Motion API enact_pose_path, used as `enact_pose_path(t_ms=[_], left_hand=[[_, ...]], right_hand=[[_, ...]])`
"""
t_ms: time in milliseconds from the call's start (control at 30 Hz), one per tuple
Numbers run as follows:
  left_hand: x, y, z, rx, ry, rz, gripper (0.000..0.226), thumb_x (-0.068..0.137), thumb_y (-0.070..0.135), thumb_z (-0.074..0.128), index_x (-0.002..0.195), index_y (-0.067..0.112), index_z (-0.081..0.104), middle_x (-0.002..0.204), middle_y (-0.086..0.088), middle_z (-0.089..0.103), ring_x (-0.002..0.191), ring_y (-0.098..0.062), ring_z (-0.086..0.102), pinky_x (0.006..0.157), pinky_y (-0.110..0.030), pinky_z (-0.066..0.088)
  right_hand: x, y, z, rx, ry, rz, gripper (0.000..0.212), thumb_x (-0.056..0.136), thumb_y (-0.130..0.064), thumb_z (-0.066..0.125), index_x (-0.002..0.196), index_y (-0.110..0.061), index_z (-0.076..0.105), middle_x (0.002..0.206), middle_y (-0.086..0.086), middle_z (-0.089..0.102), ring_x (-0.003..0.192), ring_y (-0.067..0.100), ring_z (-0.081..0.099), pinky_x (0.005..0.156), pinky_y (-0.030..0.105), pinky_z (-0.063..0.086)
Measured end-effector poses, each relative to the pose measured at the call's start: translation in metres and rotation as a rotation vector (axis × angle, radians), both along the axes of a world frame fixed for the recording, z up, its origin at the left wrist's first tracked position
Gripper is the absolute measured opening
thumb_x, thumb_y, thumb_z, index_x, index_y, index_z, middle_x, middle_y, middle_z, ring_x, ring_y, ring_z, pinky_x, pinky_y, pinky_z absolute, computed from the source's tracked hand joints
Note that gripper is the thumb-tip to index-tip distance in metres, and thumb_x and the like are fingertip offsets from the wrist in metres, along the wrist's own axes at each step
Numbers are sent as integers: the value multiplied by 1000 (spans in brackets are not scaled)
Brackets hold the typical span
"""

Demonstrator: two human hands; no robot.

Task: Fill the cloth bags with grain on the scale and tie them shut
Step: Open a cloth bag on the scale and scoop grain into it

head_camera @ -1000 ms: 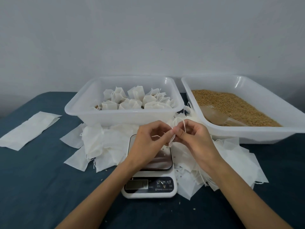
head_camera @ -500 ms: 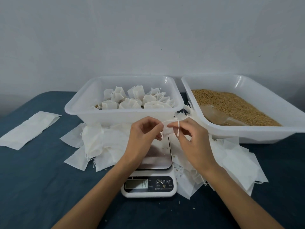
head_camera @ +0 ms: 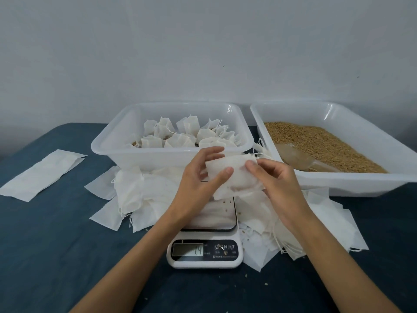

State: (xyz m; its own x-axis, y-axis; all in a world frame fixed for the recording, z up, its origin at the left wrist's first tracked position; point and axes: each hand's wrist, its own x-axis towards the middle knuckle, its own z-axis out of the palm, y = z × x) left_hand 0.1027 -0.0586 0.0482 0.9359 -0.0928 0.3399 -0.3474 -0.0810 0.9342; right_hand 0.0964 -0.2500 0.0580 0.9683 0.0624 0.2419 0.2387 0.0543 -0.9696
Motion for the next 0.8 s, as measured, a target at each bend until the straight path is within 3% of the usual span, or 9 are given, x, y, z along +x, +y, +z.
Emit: enact_pose_path(t_ms=[100, 167, 300, 467, 567, 633, 733, 800], left_hand=[[-2, -2, 0, -142, 115, -31, 44, 93, 3, 75, 131, 21, 63, 102, -6, 77, 82, -11, 71, 72, -22, 56], [-2, -1, 1, -207, 155, 0, 42, 93, -2, 73, 129, 17, 64, 98, -12, 77, 79, -19, 72, 68, -28, 59], [0, -1, 0, -207, 94, 27, 45, 94, -2, 72, 133, 17, 60, 80, 8, 74, 70, -9, 70, 66, -21, 55], [-1, -4, -2, -175, 3, 17, 50, 95, -2, 71, 135, 25, 56, 92, -5, 77, 77, -16, 71, 70, -26, 58], [1, -3, -2, -187, 12, 33, 43, 96, -1, 69, 130, 21, 55, 95, -9, 78, 71, -19, 70, 70, -26, 58], [2, -1, -2, -228, 35, 34, 41, 96, -1, 70, 129, 20, 56, 93, -11, 78, 72, -20, 69, 72, -28, 57], [3, 1, -2, -289, 68, 36, 35, 96, 0, 71, 123, 19, 59, 88, -8, 74, 76, -17, 66, 75, -29, 54], [4, 2, -1, -292, 62, 37, 21, 95, -4, 69, 107, 11, 60, 87, -4, 71, 74, -15, 63, 72, -25, 53]], right_hand=[[1, 0, 0, 48, 15, -18, 16, 94, -26, 70, 97, -13, 78, 99, 13, 75, 91, 20, 71, 79, 30, 55], [2, -1, -2, -87, -114, -150, 13, 91, -24, 74, 90, -12, 77, 95, 8, 72, 78, 15, 64, 72, 23, 50], [4, -4, -6, -170, -264, -272, 13, 88, -25, 78, 81, -15, 72, 75, -4, 61, 61, 14, 50, 59, 23, 42], [0, -1, -4, -93, -177, -167, 16, 98, -28, 66, 89, -15, 68, 60, -1, 59, 38, 17, 47, 41, 27, 39], [-2, 0, 0, -84, -147, -23, 6, 95, -27, 69, 98, -23, 72, 79, -3, 75, 38, 18, 52, 43, 25, 44], [-4, 1, 0, -89, -184, -4, 8, 94, -23, 71, 98, -18, 75, 86, 1, 77, 39, 18, 54, 44, 24, 45], [-4, 1, -1, -80, -227, -148, 19, 94, -24, 70, 87, -6, 71, 65, 5, 68, 37, 23, 54, 41, 28, 43], [-3, -1, -1, -86, -206, -210, 29, 95, -27, 70, 80, -3, 65, 52, 14, 57, 36, 26, 54, 41, 29, 42]])
